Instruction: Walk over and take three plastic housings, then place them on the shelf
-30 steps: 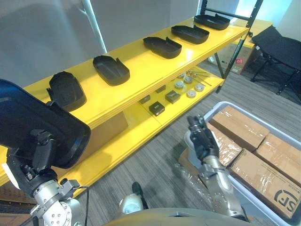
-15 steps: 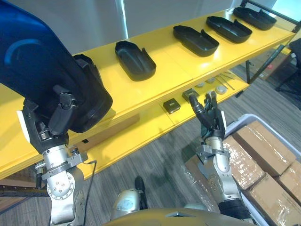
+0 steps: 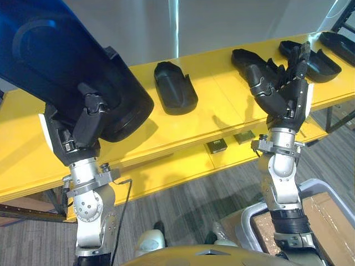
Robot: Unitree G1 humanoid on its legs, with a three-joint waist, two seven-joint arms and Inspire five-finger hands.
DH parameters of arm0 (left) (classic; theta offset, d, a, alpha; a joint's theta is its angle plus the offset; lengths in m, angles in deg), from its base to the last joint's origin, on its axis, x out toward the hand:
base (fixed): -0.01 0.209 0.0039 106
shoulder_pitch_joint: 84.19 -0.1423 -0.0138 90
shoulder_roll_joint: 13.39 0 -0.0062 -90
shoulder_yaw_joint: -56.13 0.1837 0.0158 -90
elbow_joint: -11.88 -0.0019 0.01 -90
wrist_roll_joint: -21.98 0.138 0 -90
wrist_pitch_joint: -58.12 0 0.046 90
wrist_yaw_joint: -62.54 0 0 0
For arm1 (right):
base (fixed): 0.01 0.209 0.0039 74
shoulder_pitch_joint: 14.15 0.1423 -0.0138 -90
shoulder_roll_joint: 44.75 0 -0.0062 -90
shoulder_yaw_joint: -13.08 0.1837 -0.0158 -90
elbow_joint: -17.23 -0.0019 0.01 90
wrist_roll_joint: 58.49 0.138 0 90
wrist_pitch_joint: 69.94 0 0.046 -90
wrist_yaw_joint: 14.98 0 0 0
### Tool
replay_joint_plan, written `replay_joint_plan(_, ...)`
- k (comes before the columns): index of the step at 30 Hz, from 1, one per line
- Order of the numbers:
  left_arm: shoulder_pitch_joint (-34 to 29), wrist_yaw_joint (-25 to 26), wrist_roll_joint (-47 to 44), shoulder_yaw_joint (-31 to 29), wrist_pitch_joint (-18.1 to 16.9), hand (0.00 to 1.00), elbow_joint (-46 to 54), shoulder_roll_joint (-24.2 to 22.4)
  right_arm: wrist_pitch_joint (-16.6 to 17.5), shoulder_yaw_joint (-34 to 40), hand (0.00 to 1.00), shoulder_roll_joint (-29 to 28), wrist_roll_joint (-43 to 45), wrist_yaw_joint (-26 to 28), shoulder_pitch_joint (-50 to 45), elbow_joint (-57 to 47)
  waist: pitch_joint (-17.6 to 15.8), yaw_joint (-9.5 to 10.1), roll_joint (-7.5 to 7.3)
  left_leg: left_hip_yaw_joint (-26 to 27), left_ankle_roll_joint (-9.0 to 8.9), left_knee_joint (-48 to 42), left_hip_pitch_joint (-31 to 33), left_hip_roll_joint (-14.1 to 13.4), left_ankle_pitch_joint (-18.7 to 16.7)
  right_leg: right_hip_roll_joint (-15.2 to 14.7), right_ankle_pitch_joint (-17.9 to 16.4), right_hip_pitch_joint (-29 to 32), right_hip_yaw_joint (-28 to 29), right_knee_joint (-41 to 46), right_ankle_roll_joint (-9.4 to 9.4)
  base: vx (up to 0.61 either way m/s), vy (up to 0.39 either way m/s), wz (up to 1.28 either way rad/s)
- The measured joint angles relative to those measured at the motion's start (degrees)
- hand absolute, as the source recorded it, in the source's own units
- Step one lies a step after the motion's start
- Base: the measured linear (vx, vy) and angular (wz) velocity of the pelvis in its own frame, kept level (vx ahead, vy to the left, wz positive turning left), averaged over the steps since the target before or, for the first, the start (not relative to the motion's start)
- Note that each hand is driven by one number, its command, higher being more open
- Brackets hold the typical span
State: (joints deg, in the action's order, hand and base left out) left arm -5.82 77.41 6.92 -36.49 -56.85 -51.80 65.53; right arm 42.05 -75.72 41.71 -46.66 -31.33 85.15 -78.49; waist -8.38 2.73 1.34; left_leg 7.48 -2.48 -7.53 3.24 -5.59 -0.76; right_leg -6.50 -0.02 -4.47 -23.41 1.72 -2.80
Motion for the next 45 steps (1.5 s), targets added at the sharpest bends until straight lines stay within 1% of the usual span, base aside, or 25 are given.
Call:
replay_joint_plan(5, -2.15, 0.37, 1.62, 0.14, 0.48, 0.0, 0.3, -0.99, 0.1, 0.4, 1.0, -1.97, 1.59, 3.93, -3.16, -0.02, 0.11, -0.74, 1.43, 2.14, 0.01, 2.16, 0.36, 1.15, 2.08, -0.66, -0.6, -1.52, -3.46, -0.86, 0.05, 0.01, 0.001, 0.34)
replay_joint_plan(7, -2.71, -0.52, 1.66, 1.89, 0.63, 0.0, 0.02, -1.09, 0.08, 1.55, 1.0, -1.57, 1.31, 3.51, -3.96, -0.25, 0.15, -1.85, 2.1, 9.79, 1.91, 3.29, 0.56, 1.96, 4.18, -2.15, -1.69, -3.33, -8.83, 0.08, -0.35, -0.08, 0.062, 1.29)
replay_joint_plan(8, -2.61, -0.68, 1.68, 3.06, 0.36, 0.0, -0.19, -1.24, 0.18, 2.62, 1.0, -1.05, 0.35, 2.96, -4.88, -0.68, 0.39, -1.95, 3.08, 16.16, 3.46, 2.66, 0.56, 0.44, 0.2, -2.63, -2.39, -4.28, -12.3, 1.25, -0.33, -0.07, 0.118, 1.36)
replay_joint_plan(9, -2.58, -0.59, 1.7, 3.66, -0.2, 0.0, -0.44, -1.15, 0.4, 2.69, 1.0, -0.73, 0.08, 2.59, -5.79, -1.04, 0.15, -1.77, 2.39, 22.21, 4.04, -1.41, 1.0, -1.52, -2.68, -3.96, -2.65, -4.99, -14.31, 1.69, -0.47, -0.06, 0.14, 1.2)
replay_joint_plan(10, -2.57, -0.38, 1.64, 3.77, -0.76, 0.0, -0.85, -1.23, 0.9, 2.7, 1.0, -0.25, 0.03, 2.35, -5.83, -1.03, 0.33, -1.26, 3.27, 23.32, 4.82, -4.58, 1.71, -3.24, -3.04, -4.94, -3.5, -4.46, -14.9, 3.57, -1.12, -0.01, 0.157, 0.77)
replay_joint_plan(11, -2.74, 0.02, 1.67, 3.72, -1.1, 0.0, -1.62, -1.17, 1.75, 2.6, 1.0, 0.5, 0.14, 2.13, -5.86, -1.01, 0.82, -0.78, 5.31, 21.43, 2.16, -5.71, 1.59, -4.49, -1.53, -5.99, -5.51, -3.51, -14.75, 7.44, -2.38, -0.01, 0.138, 0.43)
replay_joint_plan(12, -2.72, 0.03, 1.49, 3.64, -1.14, 0.0, -2.11, -1.04, 2.45, 2.58, 1.0, 0.45, 0.32, 2.0, -5.99, -0.77, 0.75, -1.02, 5.38, 20.62, 2.54, -5.46, 1.54, -3.35, -1.46, -7.13, -6.18, -3.16, -14.78, 9.32, -2.67, -0.02, 0.199, 0.42)
replay_joint_plan(14, -4.14, -0.22, 0.2, 3.29, -1.23, 0.0, -2.26, -0.84, 4.08, 2.51, 1.0, -0.03, 0.29, 1.83, -6.03, -0.77, 0.71, -1.19, 4.84, 20.32, 3.73, -2.16, 0.54, -0.49, -0.57, -9.66, -6.39, -2.63, -14.38, 11.18, -2.7, -0.03, 0.197, 0.3)
replay_joint_plan(17, -5.67, -2.63, -3.0, 2.45, -0.97, 0.0, -2.75, -0.2, 5.74, 2.31, 1.0, -2.59, -0.18, -0.26, -6.11, -0.81, 0.26, -1.21, 3.03, 20.89, 4.91, 5.9, -2.82, 3.72, 2.63, -11.61, -4.95, -2.85, -14.25, 10.75, -4.53, -0.04, 0.173, 0.06)
replay_joint_plan(20, -6.88, -5.43, -5.05, 2.33, -0.79, 0.0, -2.74, 1.36, 5.77, 0.79, 1.0, -4.74, -0.18, -1.65, -6.49, -0.83, 0.24, -1.49, 2.15, 21.9, 5.32, 12.13, -5.5, 5.55, 5.18, -11.23, -2.84, -3.23, -13.66, 8.1, -4.23, -0.06, 0.129, -0.13)
replay_joint_plan(24, -6.89, -4.92, -5.07, 2.81, 0.43, 0.0, -2.74, 1.97, 5.75, -2.03, 1.0, -6.31, -0.86, -1.3, -9.35, -1.3, -0.01, -1.64, 1.67, 22.52, 5.98, 12.58, -5.67, 6.11, 4.73, -10.43, -1.94, -3.63, -11.6, 5.19, -4.0, -0.05, 0.079, -0.09)
replay_joint_plan(28, -6.89, -2.74, -4.85, 5.23, 0.54, 0.0, -2.75, 1.73, 5.18, -2.45, 1.0, -6.06, 0.28, 0.46, -10.84, -1.28, -0.73, -2.42, 1.39, 20.22, 5.85, 2.9, 0.07, 4.03, 1.27, -8.89, -1.93, -3.45, -10.61, 3.07, -4.11, -0.01, -0.024, 0.32)
replay_joint_plan(29, -6.93, -2.17, -4.87, 6.18, 0.55, 0.0, -2.82, 1.58, 4.88, -2.46, 1.0, -5.88, 0.96, 1.14, -10.77, -1.16, -1.73, -2.22, 1.78, 19.05, 5.65, -5.05, 3.89, 1.56, -1.31, -8.23, -1.4, -3.38, -10.51, 2.96, -4.86, -0.02, -0.034, 0.22)
replay_joint_plan(31, -7.28, -1.8, -4.87, 6.3, 0.64, 0.0, -3.66, 0.66, 4.75, -2.98, 1.0, -5.77, 1.08, 2.54, -10.64, 0.34, -2.6, -1.18, 1.91, 18.52, 4.69, -10.05, 6.14, -0.83, -2.51, -7.27, -1.24, -3.26, -10.16, 2.98, -5.0, -0.05, -0.027, 0.05)
replay_joint_plan(32, -7.97, -1.52, -4.88, 6.14, 0.79, 0.0, -4.05, -0.29, 4.75, -3.42, 1.0, -5.52, 1.06, 3.68, -10.6, 0.59, -2.9, -1.24, 1.52, 18.08, 3.35, -9.97, 6.85, -0.3, -1.58, -8.09, -1.41, -2.89, -10.48, 3.51, -4.73, -0.06, 0.001, 0.08)
replay_joint_plan(33, -8.23, -1.54, -4.86, 6.6, 0.8, 0.0, -4.89, -0.72, 4.79, -3.03, 1.0, -5.65, 1.12, 4.7, -10.49, 0.41, -3.9, -1.36, -0.48, 17.67, 4.92, -14.72, 8.64, -0.88, -3.38, -10.85, -1.33, -2.06, -11.25, 4.88, -4.89, -0.07, 0.02, 0.09)
replay_joint_plan(34, -8.26, -1.62, -4.84, 6.89, 0.78, 0.0, -5.59, -0.41, 4.79, -2.98, 1.0, -5.67, 1.37, 4.93, -10.48, 0.38, -3.98, -1.38, -0.46, 17.74, 5.79, -18.3, 9.37, -2.94, -4.72, -11.76, -1.35, -1.69, -10.85, 5.63, -4.86, -0.02, 0.032, 0.04)
replay_joint_plan(36, -8.65, -1.8, -4.83, 7.84, 0.72, 0.0, -7.68, -0.75, 5.17, -3.36, 1.0, -5.55, 3.45, 5.07, -10.16, 0.39, -4.56, -1.96, -0.41, 14.45, 2.1, -22.63, 9.58, -9.13, -4.57, -13.79, -1.29, -1.2, -9.61, 8.07, -5.0, -0.01, 0.151, -0.15)
replay_joint_plan(38, -8.68, -1.1, -4.61, 9.33, 0.68, 0.0, -9.38, -1.32, 6.8, -4.26, 1.0, -5.49, 5.29, 4.86, -8.84, 0.47, -4.61, -2.06, 0.82, 9.35, -2.1, -20.71, 6.74, -12.54, -1.75, -17.29, -0.98, 1.51, -5.88, 11.31, -7.97, 0.01, 0.492, -0.47)
replay_joint_plan(39, -8.5, -1.61, -3.93, 9.92, 0.69, 0.0, -9.63, -1.64, 7.86, -4.36, 1.0, -5.36, 5.2, 4.21, -8.19, 0.46, -4.48, -2.67, 2.52, 10.0, -6.04, -17.74, 3.77, -12.22, -4.65, -18.91, 0.29, 1.61, -4.65, 11.18, -10.27, 0.02, 0.72, -0.18)
replay_joint_plan(40, -7.23, -1.93, -2.54, 9.78, 0.67, 0.0, -9.76, -0.61, 8.47, -4.4, 1.0, -6.51, 4.99, 3.01, -8.34, 0.69, -4.88, -2.91, 1.55, 11.76, -7.25, -17.72, 2.95, -10.0, -9.04, -21.69, 2.18, 0.95, -4.19, 10.21, -11.75, -0.03, 0.76, 0.03)
replay_joint_plan(41, -6.15, -1.69, -2.2, 9.6, 1.39, 0.0, -9.91, 0.64, 7.95, -5.31, 1.0, -7.46, 3.51, 0.97, -8.59, 1.03, -5.51, -2.28, -0.09, 12.69, -5.54, -19.36, 3.57, -8.06, -10.45, -23.36, 6.26, 0.93, -4.27, 8.51, -10.3, -0.08, 0.566, 0.11)
replay_joint_plan(42, -6.06, -1.67, -2.43, 9.19, 2.22, 0.0, -10.08, 1.16, 7.5, -6.66, 1.0, -7.8, 2.09, -0.15, -8.83, 1.05, -5.58, -1.74, -0.2, 12.83, -4.49, -20.54, 4.38, -7.59, -11.43, -23.45, 10.33, 1.25, -4.55, 7.55, -9.06, -0.12, 0.653, -0.06)
replay_joint_plan(43, -6.46, -1.88, -2.43, 8.66, 2.95, 0.0, -10.17, 1.8, 7.44, -8.46, 1.0, -8.34, 0.76, -1.23, -9.33, 1.05, -5.58, -0.96, -0.29, 13.55, -3.31, -20.44, 4.36, -7.16, -12.08, -23.57, 15.55, 2.05, -4.87, 6.71, -5.99, -0.08, 0.455, -0.11)
replay_joint_plan(45, -7.24, -2.84, -2.45, 7.58, 2.94, 0.0, -10.15, 2.18, 7.43, -10.22, 1.0, -9.54, -1.76, -1.81, -10.07, 0.99, -5.59, 0.29, -0.25, 15.85, -1.53, -16.28, 2.26, -6.39, -10.96, -23.29, 18.93, 4.58, -5.79, 8.19, -1.29, -0.04, 0.377, -0.26)
